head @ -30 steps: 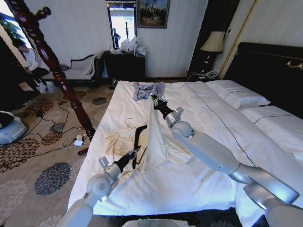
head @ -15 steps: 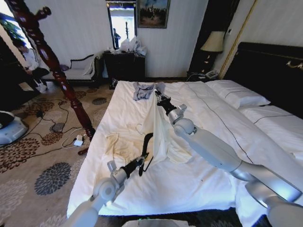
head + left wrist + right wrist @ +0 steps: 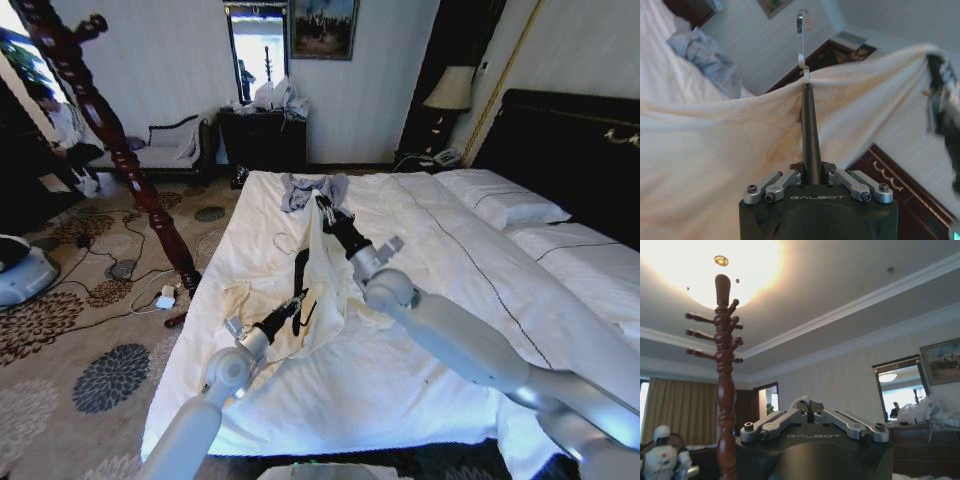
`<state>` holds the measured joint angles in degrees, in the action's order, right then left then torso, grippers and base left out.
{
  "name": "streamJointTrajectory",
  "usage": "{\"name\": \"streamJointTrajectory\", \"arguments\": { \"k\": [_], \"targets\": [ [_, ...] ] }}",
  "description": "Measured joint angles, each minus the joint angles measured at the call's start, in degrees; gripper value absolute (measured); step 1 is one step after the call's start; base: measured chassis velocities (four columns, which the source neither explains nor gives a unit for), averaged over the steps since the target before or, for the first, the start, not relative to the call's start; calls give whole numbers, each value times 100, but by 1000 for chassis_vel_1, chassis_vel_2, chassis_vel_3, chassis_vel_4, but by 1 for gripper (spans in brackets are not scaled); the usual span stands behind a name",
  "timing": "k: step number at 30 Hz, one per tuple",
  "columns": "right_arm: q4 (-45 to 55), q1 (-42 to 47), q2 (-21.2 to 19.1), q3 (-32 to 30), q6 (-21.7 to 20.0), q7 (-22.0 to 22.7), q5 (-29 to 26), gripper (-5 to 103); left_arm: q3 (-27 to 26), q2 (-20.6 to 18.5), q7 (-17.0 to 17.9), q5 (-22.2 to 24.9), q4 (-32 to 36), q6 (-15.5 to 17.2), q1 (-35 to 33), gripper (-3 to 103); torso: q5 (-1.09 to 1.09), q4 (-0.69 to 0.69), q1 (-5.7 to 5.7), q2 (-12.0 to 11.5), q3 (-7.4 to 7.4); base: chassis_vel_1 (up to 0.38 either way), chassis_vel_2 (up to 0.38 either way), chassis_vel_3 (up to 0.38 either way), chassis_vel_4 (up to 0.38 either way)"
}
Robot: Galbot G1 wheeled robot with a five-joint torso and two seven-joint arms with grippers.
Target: Pick up the clothes from the bed and hang them on the clothes hanger.
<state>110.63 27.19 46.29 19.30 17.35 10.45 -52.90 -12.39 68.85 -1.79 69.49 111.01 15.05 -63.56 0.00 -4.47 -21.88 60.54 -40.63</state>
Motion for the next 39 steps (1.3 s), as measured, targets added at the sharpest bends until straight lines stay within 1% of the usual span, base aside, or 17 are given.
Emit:
{"name": "streamJointTrajectory", "arguments": {
  "k": [3,6,9,10,11,15,16,20,22,24,25,27,29,33,34,38,39],
  "targets": [
    [109,206,-86,-2,24,-104,93,1,-65,7,0,0,24,-8,73,17,1,0,0,0,0,0,0,0,0],
    [301,460,-206,1,106,-317,204,1,-148,-23,1,-2,77,-32,181,17,1,3,0,0,0,0,0,0,0],
    [571,735,-381,-9,275,-663,301,1,-216,-128,22,22,113,-49,286,17,0,1,1,0,0,0,0,0,0],
    [704,867,-500,-23,360,-853,361,1,-264,-212,30,47,135,-55,326,17,0,1,1,0,1,0,0,0,0],
    [704,867,-500,-23,360,-853,361,1,-264,-212,30,47,135,-55,326,17,0,1,1,0,1,0,0,0,0],
    [973,1177,-796,-133,479,-1283,400,1,-328,-412,49,116,212,-61,377,17,-1,2,0,0,1,0,0,0,0],
    [973,1177,-796,-133,479,-1283,400,1,-328,-412,49,116,212,-61,377,17,-1,2,0,0,1,0,0,0,0],
    [977,1483,-941,-175,582,-1569,580,1,-371,-501,58,141,274,-65,399,17,-1,2,0,0,0,0,0,0,0],
    [960,1567,-964,-174,599,-1624,650,1,-378,-512,63,148,291,-66,412,17,-1,3,0,1,0,0,0,0,0],
    [876,1826,-1007,-171,679,-1796,897,1,-398,-555,77,173,377,-68,458,17,0,1,0,0,0,0,0,0,0],
    [876,1826,-1007,-171,679,-1796,897,1,-398,-555,77,173,377,-68,458,17,0,1,0,0,0,0,0,0,0],
    [765,2075,-1034,-163,783,-1991,1139,1,-422,-643,94,225,517,-68,525,17,0,1,0,0,0,0,0,0,0],
    [713,2162,-1045,-154,819,-2073,1236,1,-434,-691,105,268,586,-68,561,17,0,2,0,1,0,0,0,0,0],
    [491,2305,-1043,-82,900,-2317,1577,1,-437,-817,137,334,758,-64,646,17,0,1,1,1,0,0,0,0,0],
    [491,2305,-1043,-82,900,-2317,1577,1,-437,-817,137,334,758,-64,646,17,0,1,1,1,0,0,0,0,0],
    [-7,2307,-945,-48,1100,-2564,2117,1,-411,-841,143,338,929,-54,648,17,0,1,0,0,0,0,0,0,0],
    [-7,2307,-945,-48,1100,-2564,2117,1,-411,-841,143,338,929,-54,648,17,0,1,0,0,0,0,0,0,0]
  ]
}}
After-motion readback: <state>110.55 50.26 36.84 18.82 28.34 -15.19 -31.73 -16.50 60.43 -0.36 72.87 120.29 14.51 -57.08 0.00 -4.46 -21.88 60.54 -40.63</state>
